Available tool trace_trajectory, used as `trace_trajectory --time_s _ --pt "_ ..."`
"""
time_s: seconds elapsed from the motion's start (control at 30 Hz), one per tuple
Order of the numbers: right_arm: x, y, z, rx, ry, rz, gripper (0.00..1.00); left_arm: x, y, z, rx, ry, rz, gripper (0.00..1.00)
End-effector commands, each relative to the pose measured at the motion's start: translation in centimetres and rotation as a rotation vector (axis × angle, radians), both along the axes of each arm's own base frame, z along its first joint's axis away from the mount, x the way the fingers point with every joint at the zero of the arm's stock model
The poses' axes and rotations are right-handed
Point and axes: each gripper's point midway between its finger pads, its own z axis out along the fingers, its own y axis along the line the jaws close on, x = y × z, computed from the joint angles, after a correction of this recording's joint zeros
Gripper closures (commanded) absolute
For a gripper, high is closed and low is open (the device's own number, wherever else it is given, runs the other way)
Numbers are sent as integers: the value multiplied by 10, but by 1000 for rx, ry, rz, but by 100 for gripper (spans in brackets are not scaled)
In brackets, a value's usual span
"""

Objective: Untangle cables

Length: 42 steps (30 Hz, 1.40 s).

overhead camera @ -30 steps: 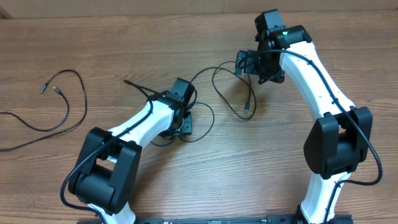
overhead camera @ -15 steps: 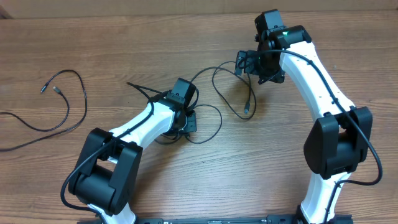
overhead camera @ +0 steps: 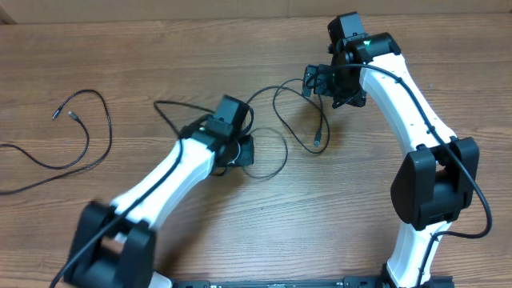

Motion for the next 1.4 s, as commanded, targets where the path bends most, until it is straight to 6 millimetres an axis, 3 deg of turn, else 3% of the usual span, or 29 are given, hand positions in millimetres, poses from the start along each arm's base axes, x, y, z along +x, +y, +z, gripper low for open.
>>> trace_trajectory --time_s 0.0,0.23,0.4,0.47,0.63,0.83,0.97,1.1,1.23,1.37 --pt "2 2 6 6 -19 5 0 15 11 47 38 -173 10 96" --pt "2 2 6 6 -19 5 0 34 92 126 313 -497 282 96" --pt "2 2 6 6 -19 5 0 33 157 186 508 -703 554 96" --pt "2 2 6 6 -19 5 0 30 179 200 582 -747 644 96" --pt "2 2 6 6 -19 5 0 31 218 205 654 -736 736 96" --pt "2 2 6 6 -19 5 0 42 244 177 470 -621 713 96" --pt "2 2 6 6 -19 5 0 37 278 172 440 -588 794 96" --pt "2 2 6 6 -19 5 0 32 325 187 451 -649 943 96" --pt "2 2 6 6 -19 5 0 29 370 219 529 -768 1006 96" --pt "2 2 6 6 -19 5 0 17 402 233 629 -791 1021 96"
